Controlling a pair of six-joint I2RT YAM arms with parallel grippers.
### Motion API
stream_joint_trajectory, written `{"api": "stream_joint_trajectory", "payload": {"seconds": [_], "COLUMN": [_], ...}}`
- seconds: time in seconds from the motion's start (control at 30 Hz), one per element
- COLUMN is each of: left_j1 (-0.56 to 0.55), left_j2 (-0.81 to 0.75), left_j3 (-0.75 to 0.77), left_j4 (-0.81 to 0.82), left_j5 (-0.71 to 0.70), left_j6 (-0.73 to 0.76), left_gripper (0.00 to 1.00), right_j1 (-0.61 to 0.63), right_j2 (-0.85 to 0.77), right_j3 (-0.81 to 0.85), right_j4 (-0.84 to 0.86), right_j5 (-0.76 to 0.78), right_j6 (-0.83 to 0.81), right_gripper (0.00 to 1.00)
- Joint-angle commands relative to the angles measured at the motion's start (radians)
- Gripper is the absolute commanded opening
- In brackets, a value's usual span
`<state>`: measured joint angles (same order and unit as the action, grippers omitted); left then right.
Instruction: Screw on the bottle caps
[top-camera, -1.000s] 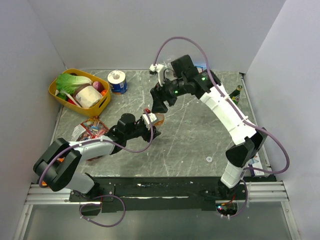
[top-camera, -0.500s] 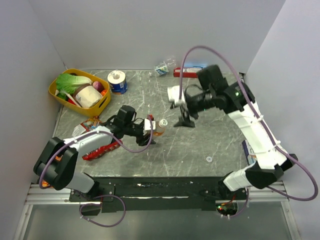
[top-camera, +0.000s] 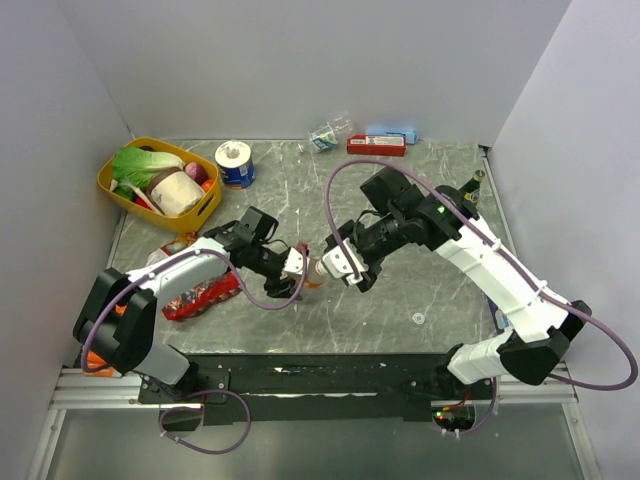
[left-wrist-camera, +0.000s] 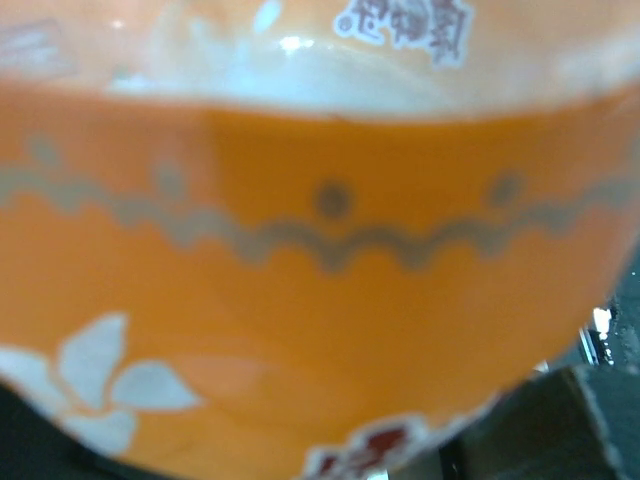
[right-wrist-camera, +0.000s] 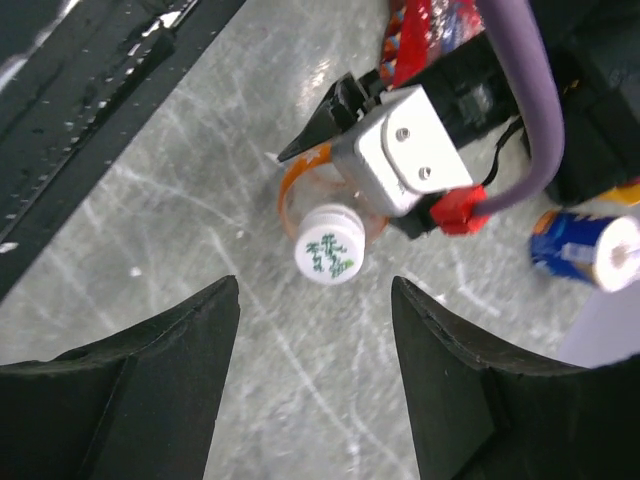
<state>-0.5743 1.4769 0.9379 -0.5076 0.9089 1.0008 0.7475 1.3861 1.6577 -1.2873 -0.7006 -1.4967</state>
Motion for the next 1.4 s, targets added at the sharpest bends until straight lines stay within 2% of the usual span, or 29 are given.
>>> {"api": "stream_joint_trajectory", "payload": {"seconds": [0.0, 0.43, 0.7, 1.0, 1.07, 1.1, 1.17, 1.2, 1.27, 1.3, 1.37], "left_j1": [0.004, 0.002, 0.002, 0.002, 0.002, 0.002, 0.004, 0.002, 0.004, 0.004, 0.002], "left_j2": [0.003, 0.029, 0.031, 0.031, 0.033, 0.031, 0.031, 0.031, 0.019, 0.014, -0.015], "left_j3": [0.058, 0.091, 0.098, 0.095, 0.093, 0.093, 0.082, 0.076, 0.052, 0.041, 0.001], "left_j4": [-0.054, -0.104, -0.108, -0.092, -0.072, -0.059, 0.004, 0.035, 0.104, 0.172, 0.242], "left_j5": [0.082, 0.100, 0.107, 0.110, 0.110, 0.108, 0.094, 0.087, 0.061, 0.053, 0.044], "left_j6": [0.071, 0.116, 0.117, 0.110, 0.087, 0.067, -0.002, -0.031, -0.140, -0.168, -0.247], "left_gripper": [0.01, 0.01, 0.01, 0.01, 0.01, 0.01, 0.01, 0.01, 0.01, 0.01, 0.01], "right_j1": [0.023, 0.056, 0.055, 0.055, 0.055, 0.055, 0.056, 0.058, 0.058, 0.056, 0.058], "right_j2": [-0.061, -0.056, -0.016, 0.001, 0.014, 0.019, 0.054, 0.070, 0.111, 0.123, 0.126], "right_j3": [-0.044, -0.098, -0.056, -0.044, -0.026, -0.016, 0.037, 0.060, 0.125, 0.135, 0.139], "right_j4": [0.101, 0.161, 0.112, 0.097, 0.076, 0.065, 0.011, -0.013, -0.056, -0.060, -0.055], "right_j5": [-0.013, -0.005, -0.013, -0.022, -0.030, -0.030, -0.028, -0.027, -0.022, -0.016, -0.002], "right_j6": [-0.065, -0.083, -0.117, -0.137, -0.148, -0.149, -0.129, -0.113, -0.048, -0.027, 0.044], "right_gripper": [0.68, 0.61, 0.50, 0.47, 0.41, 0.33, 0.26, 0.16, 0.03, 0.00, 0.00]}}
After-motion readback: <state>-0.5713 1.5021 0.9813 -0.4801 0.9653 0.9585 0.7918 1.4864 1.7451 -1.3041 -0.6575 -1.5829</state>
